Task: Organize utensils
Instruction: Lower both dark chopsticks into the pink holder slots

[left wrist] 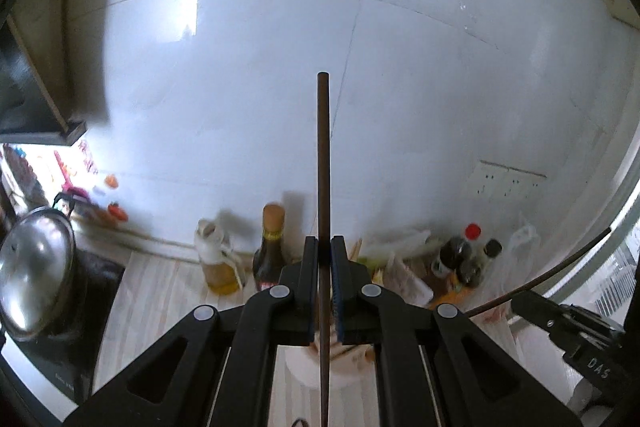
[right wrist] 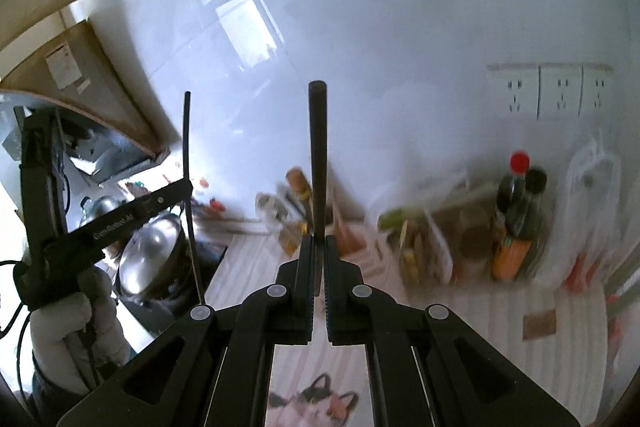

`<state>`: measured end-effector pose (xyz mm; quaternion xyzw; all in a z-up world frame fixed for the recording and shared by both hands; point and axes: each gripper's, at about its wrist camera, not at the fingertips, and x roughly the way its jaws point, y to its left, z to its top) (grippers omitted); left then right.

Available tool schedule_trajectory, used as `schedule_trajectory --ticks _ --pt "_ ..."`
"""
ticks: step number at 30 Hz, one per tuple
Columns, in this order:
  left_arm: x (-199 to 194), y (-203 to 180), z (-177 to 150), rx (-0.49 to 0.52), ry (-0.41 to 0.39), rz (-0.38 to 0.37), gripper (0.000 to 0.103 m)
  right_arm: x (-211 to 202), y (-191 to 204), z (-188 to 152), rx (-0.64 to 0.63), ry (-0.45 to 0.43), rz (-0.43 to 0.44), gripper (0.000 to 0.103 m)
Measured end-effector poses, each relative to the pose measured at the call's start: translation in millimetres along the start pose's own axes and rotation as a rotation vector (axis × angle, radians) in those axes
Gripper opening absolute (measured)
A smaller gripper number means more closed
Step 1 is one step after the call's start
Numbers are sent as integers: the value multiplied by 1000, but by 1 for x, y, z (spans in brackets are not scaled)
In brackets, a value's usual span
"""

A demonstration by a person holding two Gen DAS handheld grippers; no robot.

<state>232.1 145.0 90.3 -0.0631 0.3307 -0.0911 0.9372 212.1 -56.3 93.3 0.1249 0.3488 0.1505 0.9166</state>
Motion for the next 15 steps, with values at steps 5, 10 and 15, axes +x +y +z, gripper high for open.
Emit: schedule_trajectory --ticks 5,10,15 --pt "30 -7 18 6 -5 -2 4 17 -12 33 -7 -26 -37 4" --pt "62 -13 28 10 -3 -10 4 43 -23 45 5 -16 -57 4" --pt "94 -13 24 14 10 -16 4 74 -31 45 19 24 -73 4"
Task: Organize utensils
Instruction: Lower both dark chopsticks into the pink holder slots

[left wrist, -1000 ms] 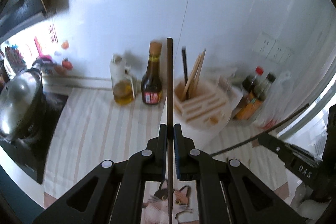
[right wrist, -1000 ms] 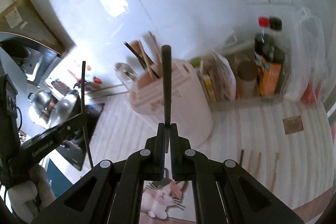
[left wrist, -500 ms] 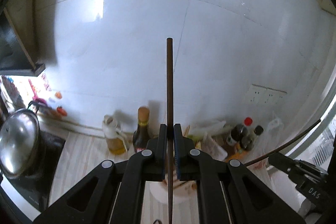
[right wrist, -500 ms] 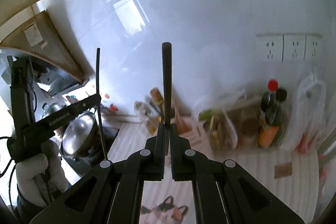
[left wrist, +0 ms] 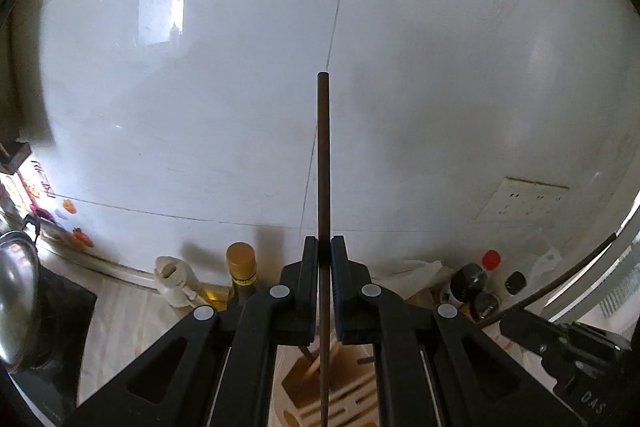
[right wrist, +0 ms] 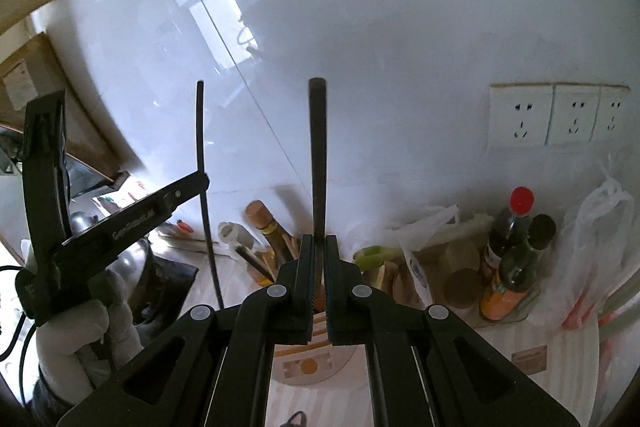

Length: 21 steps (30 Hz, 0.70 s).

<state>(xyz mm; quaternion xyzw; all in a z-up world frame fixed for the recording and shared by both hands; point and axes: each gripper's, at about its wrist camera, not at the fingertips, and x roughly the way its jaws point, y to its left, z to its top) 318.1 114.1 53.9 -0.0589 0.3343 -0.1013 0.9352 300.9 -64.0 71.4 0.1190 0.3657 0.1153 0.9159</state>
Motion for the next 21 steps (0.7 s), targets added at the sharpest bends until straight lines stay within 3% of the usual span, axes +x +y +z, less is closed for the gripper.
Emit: schedule_trajectory --ticks 12,21 --pt "51 8 -24 20 13 28 4 47 -10 -18 9 84 -35 4" --pt "58 14 -40 22 50 15 4 56 -12 -27 11 112 -21 4"
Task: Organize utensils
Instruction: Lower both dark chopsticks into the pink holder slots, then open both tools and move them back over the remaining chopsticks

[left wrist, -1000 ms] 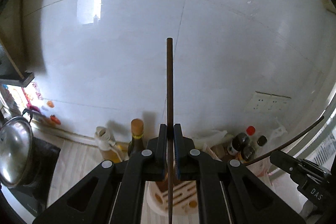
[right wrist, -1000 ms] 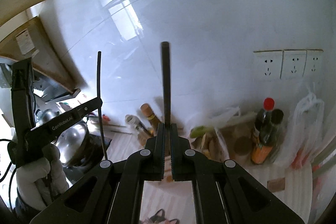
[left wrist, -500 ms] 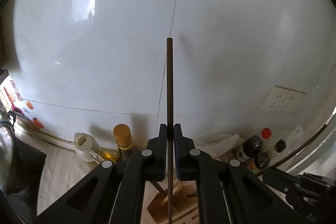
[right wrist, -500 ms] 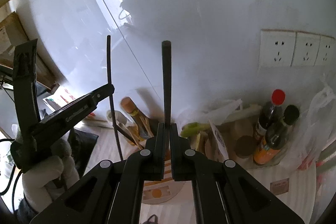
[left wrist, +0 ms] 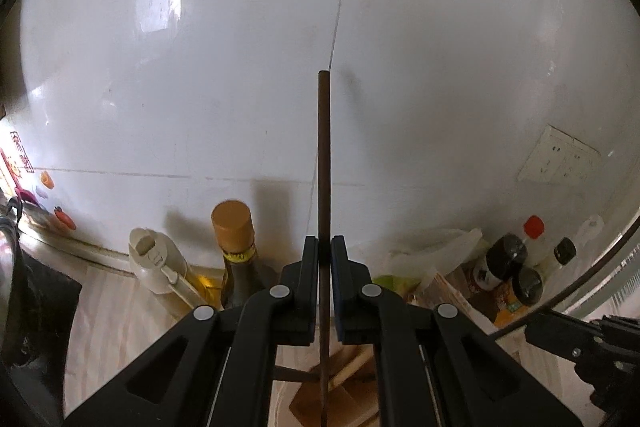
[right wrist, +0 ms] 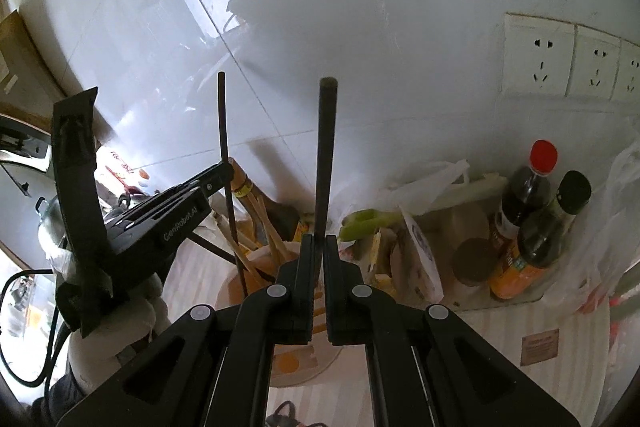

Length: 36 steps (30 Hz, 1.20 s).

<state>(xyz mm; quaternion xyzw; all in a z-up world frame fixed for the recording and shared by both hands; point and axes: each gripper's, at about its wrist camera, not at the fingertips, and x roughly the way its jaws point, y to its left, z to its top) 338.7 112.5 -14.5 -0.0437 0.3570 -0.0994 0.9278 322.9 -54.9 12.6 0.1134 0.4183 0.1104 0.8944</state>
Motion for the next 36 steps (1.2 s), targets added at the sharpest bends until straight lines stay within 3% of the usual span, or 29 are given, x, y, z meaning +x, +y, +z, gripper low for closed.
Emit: schedule_trajectory --ticks 4,8,10,11,12,13,17,21,24,26,33,35,36 --pt "-9 -1 -6 20 32 -35 5 8 2 -2 -9 30 29 4" --pt "-27 3 -6 2 46 -54 13 23 5 0 -13 90 89 5" --pt "-41 9 -3 -19 35 -22 37 26 5 1 -5 97 104 12" --pt "-46 13 -3 -28 26 -13 67 25 3 2 7 93 108 28" --pt "-58 18 -2 -48 0 4 89 23 4 1 15 88 114 35" --pt "-67 22 -2 -60 -25 18 93 20 1 1 31 77 123 47" --pt "-95 29 -11 -60 -75 75 103 -1 -9 -7 58 39 113 54" --pt "-114 26 -35 -29 -86 163 103 -26 -21 -27 62 2 62 64" --pt "-118 20 -58 -12 -65 172 103 -45 -36 -53 68 -16 -4 76" --pt "-116 16 -76 -12 -33 163 103 -54 -49 -75 84 -12 -37 90" --pt "-83 -27 -148 69 152 173 103 -61 -110 -158 217 63 -179 90" --pt "-70 -44 -168 86 217 162 103 -61 -135 -182 275 112 -214 72" --pt "-59 -56 -181 93 265 144 103 -59 -145 -191 292 130 -225 68"
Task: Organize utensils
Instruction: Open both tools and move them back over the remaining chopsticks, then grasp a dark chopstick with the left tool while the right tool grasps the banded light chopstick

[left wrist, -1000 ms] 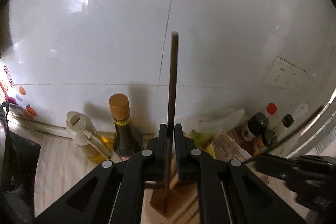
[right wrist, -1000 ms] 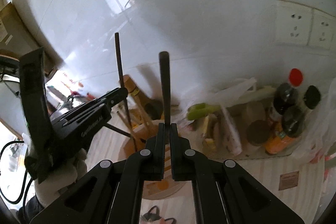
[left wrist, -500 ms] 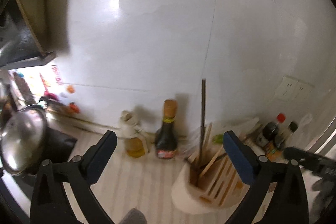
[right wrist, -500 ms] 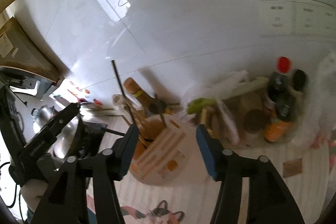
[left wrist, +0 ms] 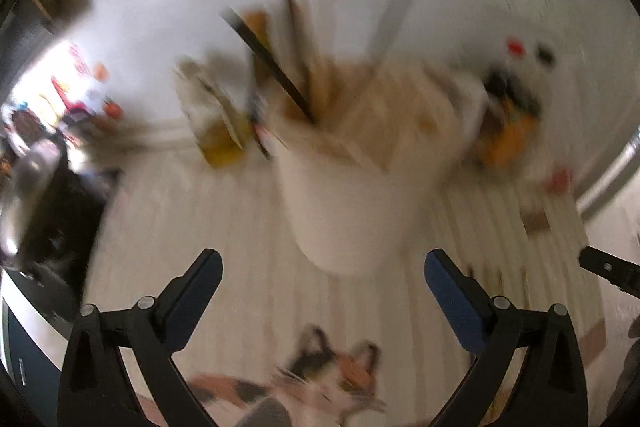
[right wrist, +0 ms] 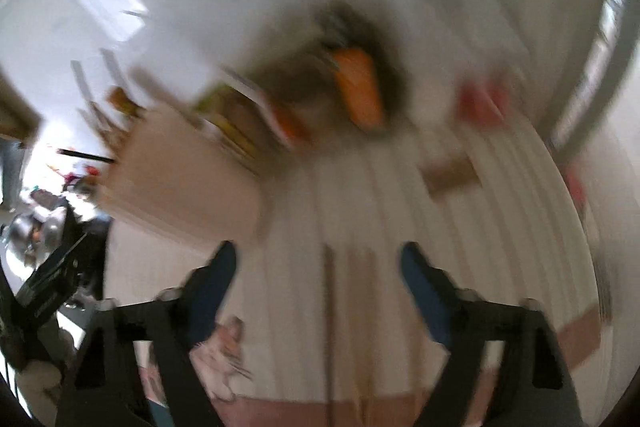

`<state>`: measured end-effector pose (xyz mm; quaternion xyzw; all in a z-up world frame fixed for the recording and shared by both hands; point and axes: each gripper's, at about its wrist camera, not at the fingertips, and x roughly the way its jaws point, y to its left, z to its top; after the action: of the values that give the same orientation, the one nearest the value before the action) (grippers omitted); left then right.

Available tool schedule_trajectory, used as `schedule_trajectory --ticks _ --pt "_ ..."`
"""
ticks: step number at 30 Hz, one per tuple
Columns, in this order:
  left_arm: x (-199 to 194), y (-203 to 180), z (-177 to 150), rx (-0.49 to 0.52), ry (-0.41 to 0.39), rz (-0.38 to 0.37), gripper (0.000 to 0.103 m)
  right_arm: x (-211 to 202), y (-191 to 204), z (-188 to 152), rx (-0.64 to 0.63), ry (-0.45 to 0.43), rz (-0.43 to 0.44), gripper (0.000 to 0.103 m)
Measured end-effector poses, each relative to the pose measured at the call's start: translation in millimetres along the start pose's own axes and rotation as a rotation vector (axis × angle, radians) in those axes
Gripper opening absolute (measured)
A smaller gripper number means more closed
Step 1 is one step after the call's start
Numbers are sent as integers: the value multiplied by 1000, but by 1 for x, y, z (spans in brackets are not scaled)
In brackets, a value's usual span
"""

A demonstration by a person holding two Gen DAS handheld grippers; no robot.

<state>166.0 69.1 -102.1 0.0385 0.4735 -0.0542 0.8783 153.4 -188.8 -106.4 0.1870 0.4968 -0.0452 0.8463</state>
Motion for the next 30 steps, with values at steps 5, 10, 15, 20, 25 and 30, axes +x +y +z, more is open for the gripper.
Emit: schedule_trajectory --ticks 5,10,15,20,25,30 --pt "42 -56 -29 57 141 -51 103 29 -56 -27 66 105 -83 55" --pt "93 -110 -61 130 323 -127 68 42 -93 -41 134 152 -104 55" --pt "114 -141 -77 172 377 -169 54 50 -113 -51 170 176 -108 55" --pt "118 -166 -81 262 350 -125 32 57 -124 -58 179 200 -109 55" --pt "114 -170 -81 281 344 -95 4 68 -120 -54 160 217 -102 53" --pt "110 -128 -82 211 355 -40 4 94 -96 -34 72 243 -112 49"
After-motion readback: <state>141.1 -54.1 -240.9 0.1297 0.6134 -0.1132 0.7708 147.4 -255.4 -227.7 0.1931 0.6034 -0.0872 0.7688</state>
